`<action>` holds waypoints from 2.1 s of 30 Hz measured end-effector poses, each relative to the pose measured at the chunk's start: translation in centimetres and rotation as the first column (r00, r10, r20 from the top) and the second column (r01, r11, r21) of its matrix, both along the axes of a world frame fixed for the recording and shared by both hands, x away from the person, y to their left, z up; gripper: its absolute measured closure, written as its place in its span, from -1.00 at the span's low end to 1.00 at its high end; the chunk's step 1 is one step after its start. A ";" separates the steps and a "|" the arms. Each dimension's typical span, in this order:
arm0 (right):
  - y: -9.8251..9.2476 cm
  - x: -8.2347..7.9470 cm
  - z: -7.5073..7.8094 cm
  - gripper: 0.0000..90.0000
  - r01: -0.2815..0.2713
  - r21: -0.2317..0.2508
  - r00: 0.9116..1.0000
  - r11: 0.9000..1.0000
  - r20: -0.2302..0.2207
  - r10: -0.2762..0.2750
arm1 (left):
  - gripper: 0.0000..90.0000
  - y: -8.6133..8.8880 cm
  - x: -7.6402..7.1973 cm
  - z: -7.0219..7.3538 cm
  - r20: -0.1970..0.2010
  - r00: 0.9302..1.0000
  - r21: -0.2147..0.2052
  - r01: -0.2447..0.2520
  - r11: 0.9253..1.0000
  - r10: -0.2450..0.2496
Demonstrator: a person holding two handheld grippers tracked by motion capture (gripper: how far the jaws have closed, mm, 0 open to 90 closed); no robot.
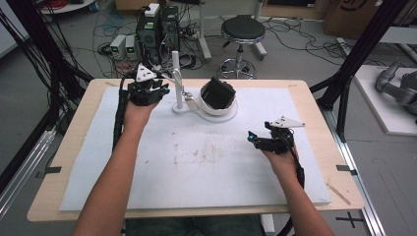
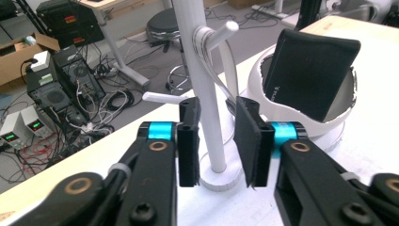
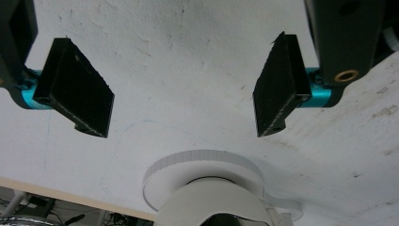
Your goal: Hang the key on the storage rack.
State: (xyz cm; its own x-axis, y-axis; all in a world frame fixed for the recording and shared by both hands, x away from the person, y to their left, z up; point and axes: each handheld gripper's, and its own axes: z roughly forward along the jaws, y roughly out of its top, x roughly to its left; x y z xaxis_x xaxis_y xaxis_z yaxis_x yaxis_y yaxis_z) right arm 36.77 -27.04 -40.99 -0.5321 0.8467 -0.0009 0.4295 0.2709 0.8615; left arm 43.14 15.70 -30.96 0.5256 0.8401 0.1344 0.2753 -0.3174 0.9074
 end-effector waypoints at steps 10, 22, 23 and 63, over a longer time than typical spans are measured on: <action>-0.1 0.0 0.0 -0.53 0.003 -0.001 1.000 1.000 0.010 -0.003 | 0.12 0.2 -1.7 -0.8 -0.072 0.996 -0.028 0.055 0.998 -0.057; 0.0 -0.1 0.1 -0.53 -0.002 0.004 1.000 1.000 0.009 0.002 | -0.24 1.3 -5.1 -2.2 -0.070 0.985 -0.089 0.149 0.985 -0.155; 0.0 -0.1 0.1 -0.53 -0.001 0.004 1.000 1.000 0.008 0.001 | -0.24 1.4 -5.4 -2.5 -0.075 0.984 -0.093 0.156 0.983 -0.163; 0.2 -0.4 -0.1 -0.53 -0.020 -0.025 1.000 0.999 0.008 0.020 | -0.57 4.6 -10.4 -9.0 -0.083 0.974 -0.195 0.194 0.961 -0.213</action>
